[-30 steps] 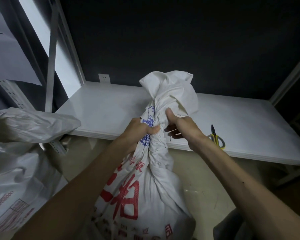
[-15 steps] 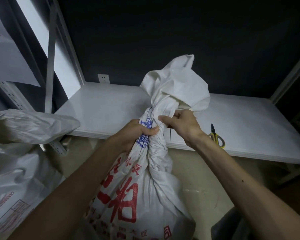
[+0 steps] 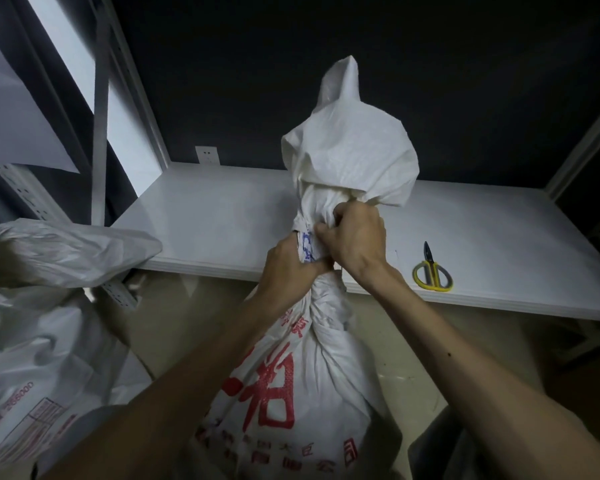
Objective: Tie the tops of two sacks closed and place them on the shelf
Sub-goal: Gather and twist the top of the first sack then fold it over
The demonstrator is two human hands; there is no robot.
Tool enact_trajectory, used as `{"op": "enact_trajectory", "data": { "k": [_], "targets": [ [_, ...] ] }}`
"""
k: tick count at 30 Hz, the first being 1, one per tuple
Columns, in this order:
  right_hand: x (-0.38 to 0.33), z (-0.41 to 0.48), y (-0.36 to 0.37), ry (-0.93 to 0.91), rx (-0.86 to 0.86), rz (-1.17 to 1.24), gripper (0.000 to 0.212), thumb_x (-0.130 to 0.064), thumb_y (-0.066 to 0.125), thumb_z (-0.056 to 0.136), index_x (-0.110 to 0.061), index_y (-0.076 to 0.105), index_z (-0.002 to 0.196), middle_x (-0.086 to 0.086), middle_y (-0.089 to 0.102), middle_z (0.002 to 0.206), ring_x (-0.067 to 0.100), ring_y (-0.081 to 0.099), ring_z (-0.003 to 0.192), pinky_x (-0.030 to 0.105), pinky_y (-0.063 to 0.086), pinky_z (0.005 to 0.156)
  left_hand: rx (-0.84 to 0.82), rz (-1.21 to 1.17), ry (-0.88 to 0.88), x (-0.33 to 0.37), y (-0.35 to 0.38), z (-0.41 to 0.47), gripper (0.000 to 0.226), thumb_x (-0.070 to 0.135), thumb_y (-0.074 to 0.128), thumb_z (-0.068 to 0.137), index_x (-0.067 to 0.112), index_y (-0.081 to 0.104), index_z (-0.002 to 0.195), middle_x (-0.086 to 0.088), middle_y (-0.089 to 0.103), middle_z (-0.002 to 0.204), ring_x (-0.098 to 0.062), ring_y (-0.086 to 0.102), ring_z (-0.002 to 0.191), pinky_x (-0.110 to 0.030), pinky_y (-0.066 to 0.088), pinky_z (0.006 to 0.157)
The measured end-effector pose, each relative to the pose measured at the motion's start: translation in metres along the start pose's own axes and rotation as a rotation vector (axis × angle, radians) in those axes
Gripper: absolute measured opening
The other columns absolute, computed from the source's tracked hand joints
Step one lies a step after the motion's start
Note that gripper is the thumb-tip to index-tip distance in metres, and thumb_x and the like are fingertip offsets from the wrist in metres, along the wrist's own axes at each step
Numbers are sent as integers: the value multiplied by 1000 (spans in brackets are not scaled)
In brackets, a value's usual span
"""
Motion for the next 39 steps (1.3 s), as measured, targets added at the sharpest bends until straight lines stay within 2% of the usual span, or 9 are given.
{"op": "enact_trajectory", "data": {
  "k": [3,7,11,14,17,25,29,33,39],
  "targets": [
    [7,6,-1,41,-45,107,50,-25,73,78,-16,36,47,-2,37,45,14,35,44,26,26,47,-96,9,-39,-5,1,8,32,18,73,82,8,62,111,-6,71,105,-23,66,97,-35,50,83],
    [14,6,-7,-98,-264,241,51,-35,71,86,-8,43,52,-2,39,47,10,33,44,21,31,48,-171,-217,-107,-12,-8,15,30,10,68,79,3,65,108,-16,72,107,-30,68,99,-42,52,91],
    [30,2,0,-8,-390,442,31,-40,68,87,-10,63,85,0,67,77,15,65,74,28,52,73,-169,-498,-159,-18,-17,20,27,-14,59,86,5,68,102,-7,74,91,-18,72,81,-31,57,76],
    [40,1,8,198,-506,580,45,-49,68,85,-5,62,88,5,71,91,18,68,94,32,51,84,-241,-529,-167,-15,-18,19,24,-14,58,86,3,70,98,-5,76,86,-18,72,79,-28,59,74],
    [36,-4,14,279,-682,892,46,-37,66,90,-6,60,123,3,71,116,19,66,110,32,53,86,-357,-528,-165,-7,-22,15,22,-14,54,89,1,69,93,-2,76,78,-13,73,73,-22,58,67],
    [27,-1,24,370,-433,1076,50,-1,73,81,-7,56,128,8,71,115,22,69,103,30,55,78,-399,-365,-156,1,-20,9,20,-4,53,93,10,67,94,1,75,83,-11,71,79,-27,55,80],
    [22,3,34,440,-297,1019,69,-7,82,65,-11,52,126,4,69,117,20,67,107,35,55,90,-164,93,-79,3,-8,2,32,23,60,84,7,58,111,-10,68,103,-29,64,95,-35,48,77],
    [21,7,35,420,-172,929,57,-7,83,64,-12,61,116,-1,72,105,14,69,96,22,54,73,34,135,-101,2,-2,-5,44,28,68,85,11,51,122,-3,64,107,-22,60,94,-26,44,76],
    [26,9,24,346,-223,749,36,-18,83,73,-8,69,105,0,75,93,15,71,88,26,58,76,-89,232,-19,-4,1,6,35,23,55,95,6,47,125,-15,63,115,-33,61,102,-38,50,87]
  ]
}}
Point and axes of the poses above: each hand's wrist, its own z-axis towards the middle knuckle, its own y-axis out of the palm, x = y × z, the point moved 2 cm from there along z, towards the middle knuckle
